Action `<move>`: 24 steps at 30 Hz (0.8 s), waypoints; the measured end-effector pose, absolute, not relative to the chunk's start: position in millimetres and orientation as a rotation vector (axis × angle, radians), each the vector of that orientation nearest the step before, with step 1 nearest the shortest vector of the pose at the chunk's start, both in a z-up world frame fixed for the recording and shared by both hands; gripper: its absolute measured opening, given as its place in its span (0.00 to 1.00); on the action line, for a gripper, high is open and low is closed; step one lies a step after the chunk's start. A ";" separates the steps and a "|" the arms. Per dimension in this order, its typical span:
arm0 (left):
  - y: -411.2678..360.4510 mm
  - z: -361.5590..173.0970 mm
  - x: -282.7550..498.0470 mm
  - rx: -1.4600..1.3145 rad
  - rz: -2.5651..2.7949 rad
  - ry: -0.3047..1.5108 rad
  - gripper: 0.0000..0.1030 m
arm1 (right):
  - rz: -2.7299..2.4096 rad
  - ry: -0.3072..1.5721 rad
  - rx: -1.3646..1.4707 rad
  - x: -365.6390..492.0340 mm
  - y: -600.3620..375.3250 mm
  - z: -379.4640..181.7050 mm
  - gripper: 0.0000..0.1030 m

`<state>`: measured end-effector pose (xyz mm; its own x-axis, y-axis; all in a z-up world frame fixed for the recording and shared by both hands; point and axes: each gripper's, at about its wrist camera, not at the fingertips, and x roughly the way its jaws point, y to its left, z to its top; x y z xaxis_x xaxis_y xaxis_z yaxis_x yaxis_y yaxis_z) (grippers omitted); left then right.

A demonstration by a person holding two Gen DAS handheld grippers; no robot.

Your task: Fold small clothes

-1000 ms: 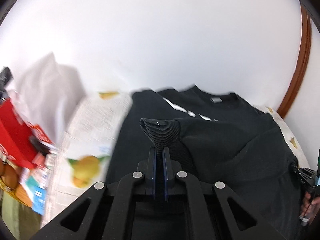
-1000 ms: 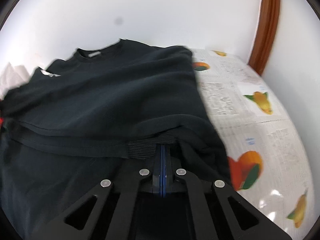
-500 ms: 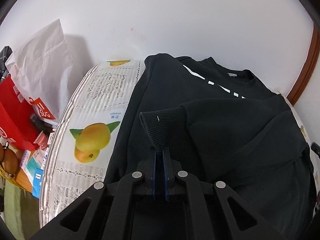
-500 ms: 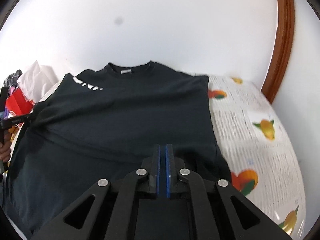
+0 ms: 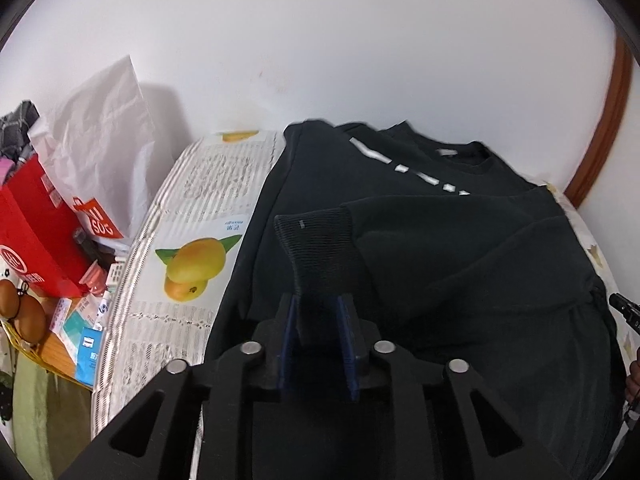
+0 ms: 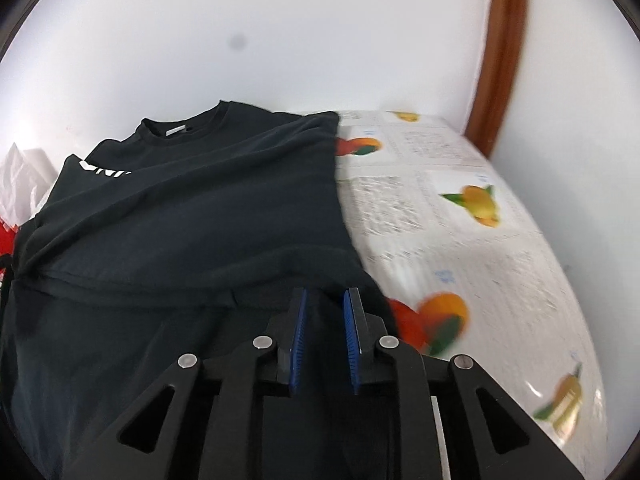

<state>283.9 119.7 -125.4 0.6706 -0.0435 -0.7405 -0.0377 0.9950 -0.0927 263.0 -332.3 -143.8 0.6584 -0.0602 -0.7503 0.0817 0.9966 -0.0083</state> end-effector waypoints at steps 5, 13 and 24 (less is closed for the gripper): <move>111.4 -108.2 257.8 -0.109 -0.018 0.800 0.33 | -0.114 0.822 0.032 226.6 -350.2 -137.4 0.18; 100.4 -87.9 213.3 -0.104 -0.026 0.770 0.49 | -0.139 0.862 0.058 179.3 -367.5 -134.4 0.20; 116.7 -119.2 159.1 -0.127 -0.010 0.838 0.54 | -0.069 0.862 0.070 120.6 -364.9 -150.2 0.49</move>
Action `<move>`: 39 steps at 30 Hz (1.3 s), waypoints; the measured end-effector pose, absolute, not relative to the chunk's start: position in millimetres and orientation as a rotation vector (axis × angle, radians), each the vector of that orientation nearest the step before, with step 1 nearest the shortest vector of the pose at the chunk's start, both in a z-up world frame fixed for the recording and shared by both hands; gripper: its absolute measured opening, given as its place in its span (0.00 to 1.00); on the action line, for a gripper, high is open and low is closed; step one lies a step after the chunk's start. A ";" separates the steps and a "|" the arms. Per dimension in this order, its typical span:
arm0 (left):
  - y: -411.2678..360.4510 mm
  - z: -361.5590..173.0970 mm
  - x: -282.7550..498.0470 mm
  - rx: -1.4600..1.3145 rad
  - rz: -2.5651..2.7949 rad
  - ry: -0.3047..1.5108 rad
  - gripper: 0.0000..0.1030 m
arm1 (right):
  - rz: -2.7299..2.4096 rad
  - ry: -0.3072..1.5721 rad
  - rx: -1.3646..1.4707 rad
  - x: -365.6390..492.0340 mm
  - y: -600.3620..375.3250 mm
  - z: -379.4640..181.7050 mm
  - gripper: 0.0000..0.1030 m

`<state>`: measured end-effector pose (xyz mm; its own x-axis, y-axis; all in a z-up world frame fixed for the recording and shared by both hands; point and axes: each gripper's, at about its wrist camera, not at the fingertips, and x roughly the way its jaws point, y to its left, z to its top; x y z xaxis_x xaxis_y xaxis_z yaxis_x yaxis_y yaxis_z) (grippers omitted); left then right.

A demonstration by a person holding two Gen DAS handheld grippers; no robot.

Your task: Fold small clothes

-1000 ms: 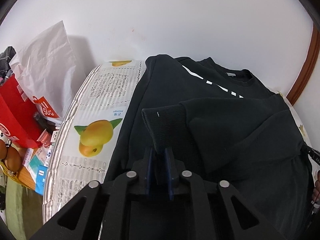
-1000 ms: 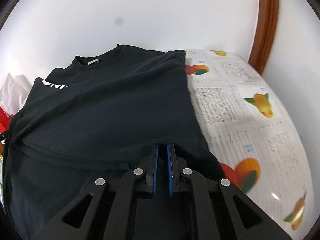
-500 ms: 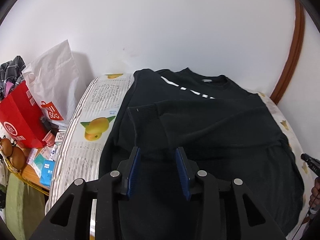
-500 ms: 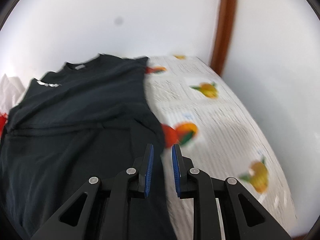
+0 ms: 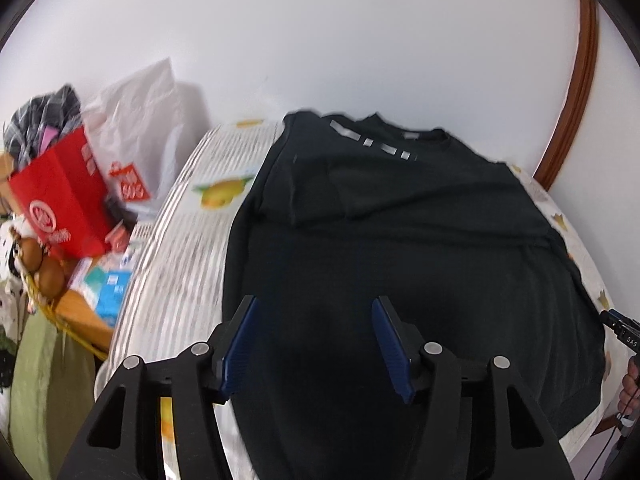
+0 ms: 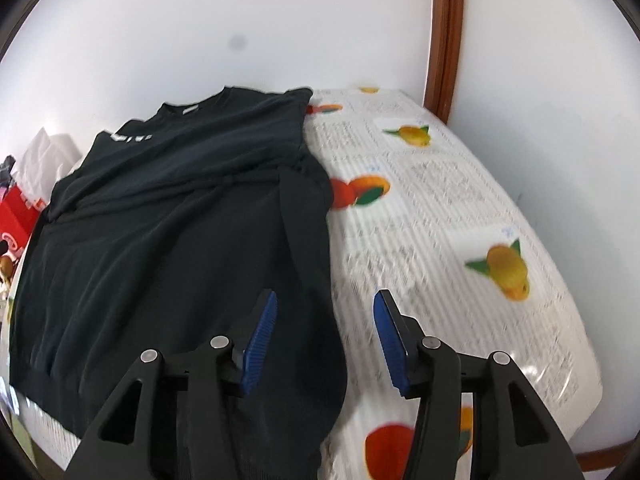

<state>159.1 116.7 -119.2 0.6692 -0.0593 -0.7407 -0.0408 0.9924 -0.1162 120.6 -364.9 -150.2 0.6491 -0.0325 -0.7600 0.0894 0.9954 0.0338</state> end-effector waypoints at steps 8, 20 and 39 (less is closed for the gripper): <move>134.5 -156.0 129.7 -0.161 0.012 0.908 0.54 | -0.045 0.901 0.057 106.5 -354.5 -182.0 0.49; 135.4 -177.8 108.7 -0.184 -0.006 0.920 0.54 | -0.026 0.879 0.051 109.0 -346.2 -191.6 0.37; 129.4 -177.3 77.5 -0.255 -0.062 0.946 0.13 | -0.037 0.837 0.048 84.8 -363.1 -191.4 0.08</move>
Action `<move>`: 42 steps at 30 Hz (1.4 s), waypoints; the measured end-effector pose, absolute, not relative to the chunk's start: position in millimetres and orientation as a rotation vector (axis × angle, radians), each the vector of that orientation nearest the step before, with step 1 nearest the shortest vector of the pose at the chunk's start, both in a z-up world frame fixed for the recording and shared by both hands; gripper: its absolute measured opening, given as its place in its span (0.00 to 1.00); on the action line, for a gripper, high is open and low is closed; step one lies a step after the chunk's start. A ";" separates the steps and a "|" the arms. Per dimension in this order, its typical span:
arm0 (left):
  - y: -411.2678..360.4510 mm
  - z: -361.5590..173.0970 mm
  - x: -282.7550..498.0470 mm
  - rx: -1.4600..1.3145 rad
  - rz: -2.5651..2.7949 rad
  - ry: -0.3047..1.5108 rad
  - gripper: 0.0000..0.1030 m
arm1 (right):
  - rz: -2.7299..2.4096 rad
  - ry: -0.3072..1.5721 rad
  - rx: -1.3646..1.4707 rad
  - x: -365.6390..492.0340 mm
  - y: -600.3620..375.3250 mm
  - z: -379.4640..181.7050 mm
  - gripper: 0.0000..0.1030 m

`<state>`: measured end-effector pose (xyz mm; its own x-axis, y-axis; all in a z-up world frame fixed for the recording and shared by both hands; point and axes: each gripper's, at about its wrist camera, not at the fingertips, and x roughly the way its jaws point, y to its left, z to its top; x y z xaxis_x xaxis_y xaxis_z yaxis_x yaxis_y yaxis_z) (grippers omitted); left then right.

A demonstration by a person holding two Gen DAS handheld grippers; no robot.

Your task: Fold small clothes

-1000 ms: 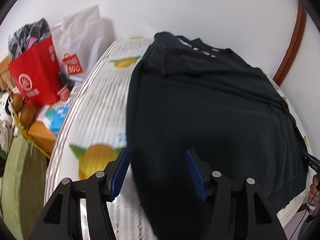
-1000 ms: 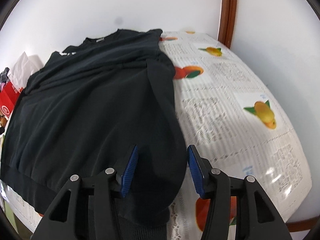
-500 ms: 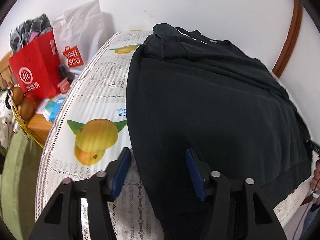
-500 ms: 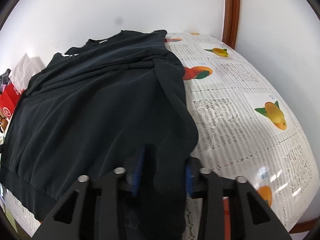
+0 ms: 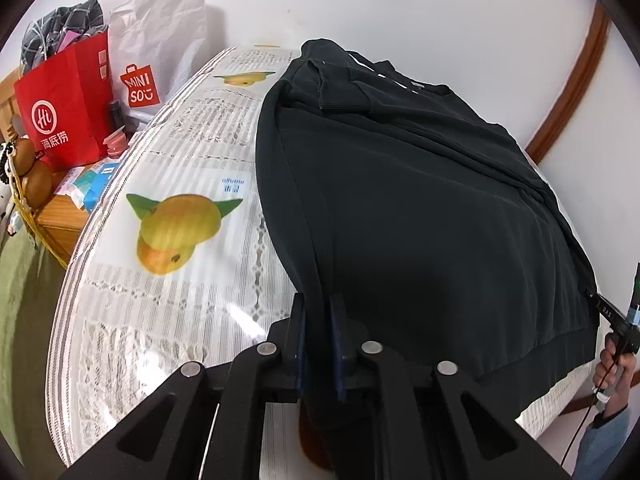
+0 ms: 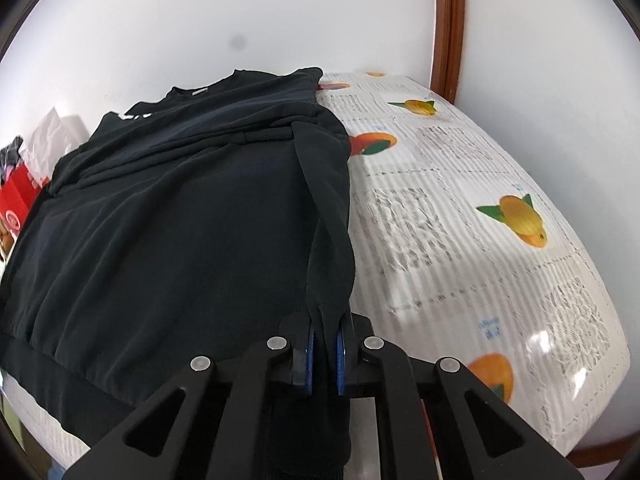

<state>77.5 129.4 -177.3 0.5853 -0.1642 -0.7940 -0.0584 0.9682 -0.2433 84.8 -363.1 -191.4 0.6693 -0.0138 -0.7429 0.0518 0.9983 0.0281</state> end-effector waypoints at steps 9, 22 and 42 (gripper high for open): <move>128.8 -179.4 78.5 -0.308 -0.119 0.934 0.38 | -0.002 0.844 0.105 66.9 -362.0 -195.7 0.43; 103.5 -164.0 79.7 -0.125 -0.085 0.937 0.08 | -0.027 0.801 0.033 55.9 -342.2 -187.2 0.08; 115.5 -85.9 110.1 -0.248 -0.159 0.760 0.08 | 0.049 0.627 0.145 67.7 -362.8 -109.6 0.08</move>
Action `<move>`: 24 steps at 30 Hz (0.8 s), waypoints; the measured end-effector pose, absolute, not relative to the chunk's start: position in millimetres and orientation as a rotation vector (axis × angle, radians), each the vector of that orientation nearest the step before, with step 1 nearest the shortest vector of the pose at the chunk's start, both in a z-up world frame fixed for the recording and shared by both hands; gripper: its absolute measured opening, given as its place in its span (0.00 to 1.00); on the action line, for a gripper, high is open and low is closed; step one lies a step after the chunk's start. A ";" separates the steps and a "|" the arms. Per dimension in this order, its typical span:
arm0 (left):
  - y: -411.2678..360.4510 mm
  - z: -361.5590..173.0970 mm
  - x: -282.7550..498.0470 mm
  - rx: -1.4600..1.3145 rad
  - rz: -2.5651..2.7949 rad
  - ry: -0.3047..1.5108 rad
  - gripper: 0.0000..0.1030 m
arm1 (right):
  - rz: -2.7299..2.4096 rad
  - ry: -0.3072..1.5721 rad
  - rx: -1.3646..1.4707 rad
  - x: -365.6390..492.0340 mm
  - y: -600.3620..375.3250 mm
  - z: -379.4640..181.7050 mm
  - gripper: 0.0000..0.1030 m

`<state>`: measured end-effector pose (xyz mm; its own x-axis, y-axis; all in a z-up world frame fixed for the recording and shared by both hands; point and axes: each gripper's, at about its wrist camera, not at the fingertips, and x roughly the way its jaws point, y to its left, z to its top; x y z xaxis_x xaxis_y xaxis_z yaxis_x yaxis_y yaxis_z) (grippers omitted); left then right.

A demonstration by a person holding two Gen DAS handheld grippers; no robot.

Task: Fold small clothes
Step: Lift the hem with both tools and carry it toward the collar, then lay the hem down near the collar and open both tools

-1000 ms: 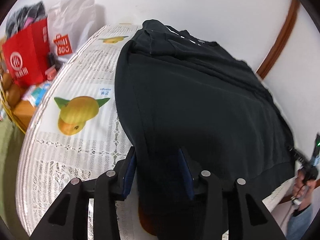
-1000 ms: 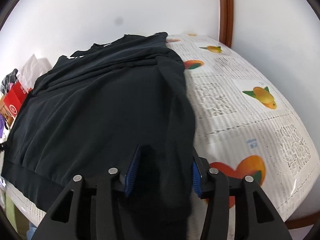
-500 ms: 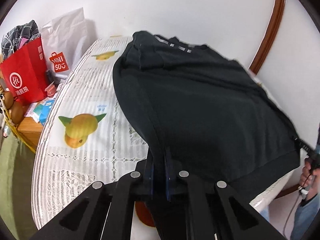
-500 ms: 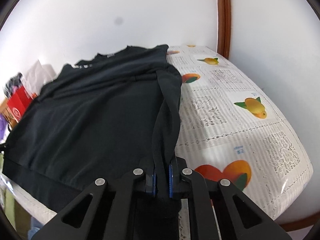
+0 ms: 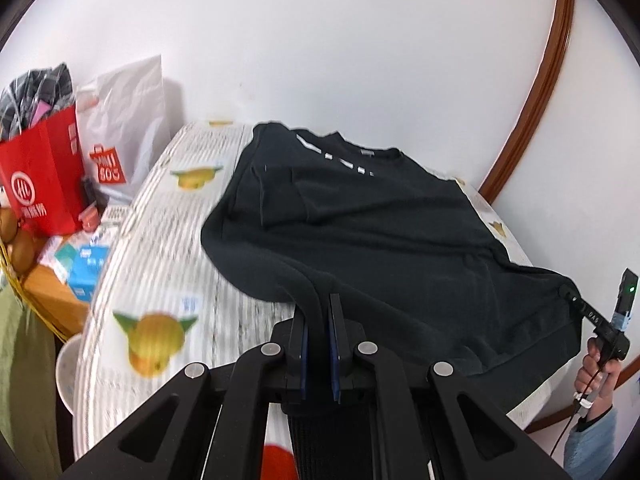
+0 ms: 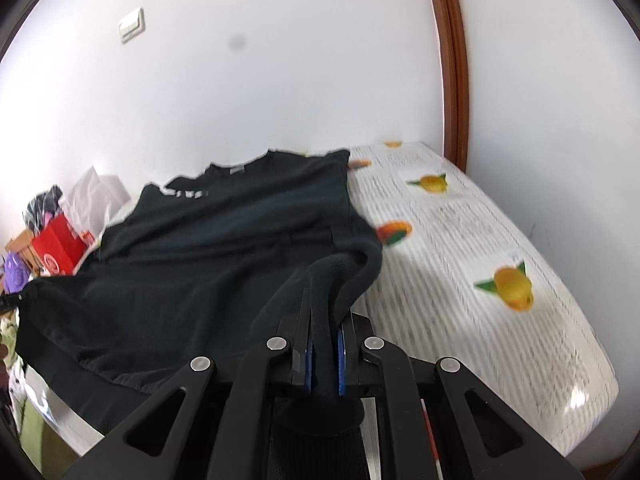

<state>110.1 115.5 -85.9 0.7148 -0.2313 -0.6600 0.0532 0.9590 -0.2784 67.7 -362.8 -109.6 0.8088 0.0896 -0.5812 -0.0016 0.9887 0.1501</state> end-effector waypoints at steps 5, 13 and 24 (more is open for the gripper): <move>112.2 -65.2 134.1 -0.195 -0.133 0.711 0.08 | 0.035 0.588 0.183 96.9 -365.4 -86.3 0.08; 119.3 -55.6 188.2 -0.218 -0.092 0.691 0.08 | 0.021 0.573 0.215 154.9 -358.6 -65.5 0.08; 125.0 -76.0 262.1 -0.262 -0.051 0.743 0.08 | 0.035 0.593 0.238 237.7 -358.5 -77.4 0.08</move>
